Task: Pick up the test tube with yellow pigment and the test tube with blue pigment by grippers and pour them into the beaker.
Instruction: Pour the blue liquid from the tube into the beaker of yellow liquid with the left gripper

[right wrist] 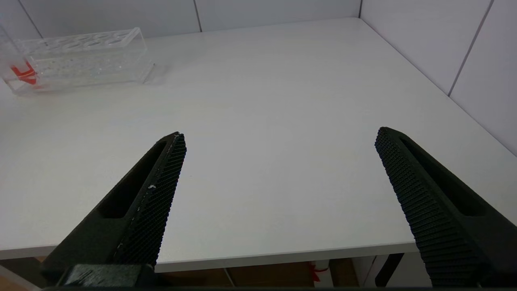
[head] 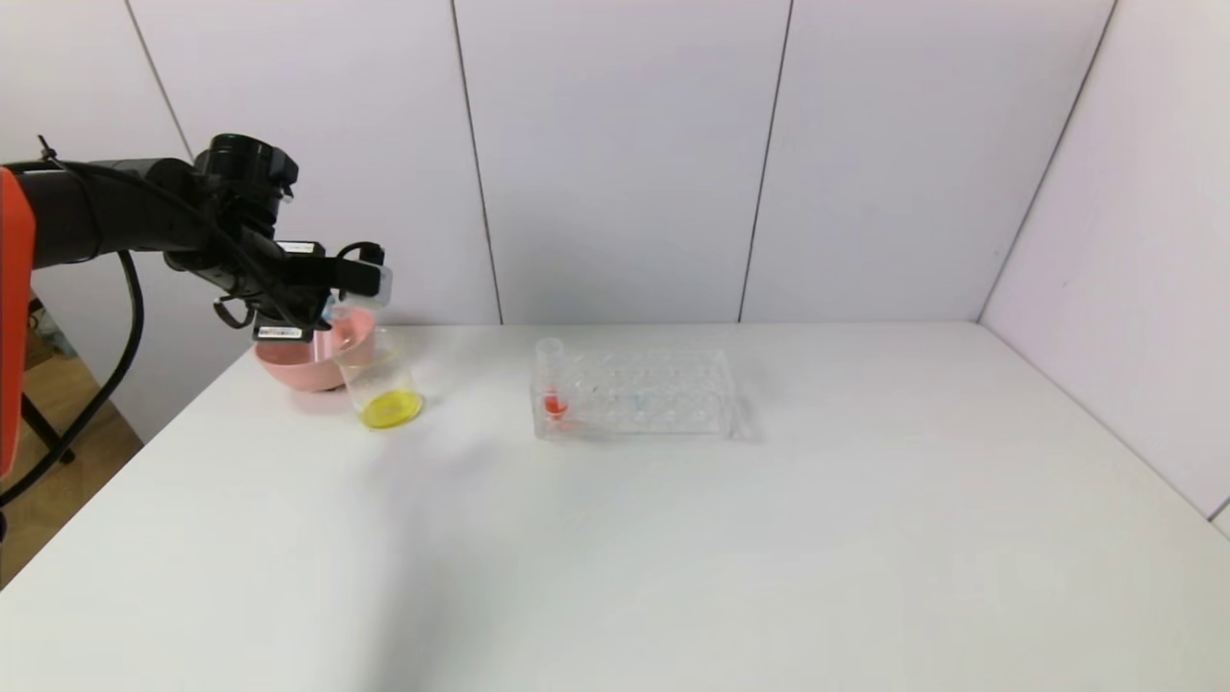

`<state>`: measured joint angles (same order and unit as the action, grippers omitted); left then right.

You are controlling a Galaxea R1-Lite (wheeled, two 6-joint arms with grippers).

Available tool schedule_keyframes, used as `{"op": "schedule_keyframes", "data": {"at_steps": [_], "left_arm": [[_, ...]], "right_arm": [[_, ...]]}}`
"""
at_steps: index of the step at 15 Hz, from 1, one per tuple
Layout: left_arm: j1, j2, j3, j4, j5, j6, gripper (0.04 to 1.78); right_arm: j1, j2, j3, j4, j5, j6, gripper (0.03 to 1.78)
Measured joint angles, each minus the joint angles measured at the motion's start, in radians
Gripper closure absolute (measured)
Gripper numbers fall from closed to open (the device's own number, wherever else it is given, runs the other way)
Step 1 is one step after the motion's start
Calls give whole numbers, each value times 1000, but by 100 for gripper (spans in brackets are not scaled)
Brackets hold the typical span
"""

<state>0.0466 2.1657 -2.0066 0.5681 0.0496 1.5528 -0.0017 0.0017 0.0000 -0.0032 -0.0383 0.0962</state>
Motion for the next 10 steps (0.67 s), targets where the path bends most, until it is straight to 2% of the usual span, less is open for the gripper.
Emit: {"op": "schedule_keyframes", "data": {"at_steps": [10], "left_arm": [[0, -3, 0, -21, 16, 63, 136]], "right_arm": [[0, 0, 0, 0, 0, 0, 10]]}}
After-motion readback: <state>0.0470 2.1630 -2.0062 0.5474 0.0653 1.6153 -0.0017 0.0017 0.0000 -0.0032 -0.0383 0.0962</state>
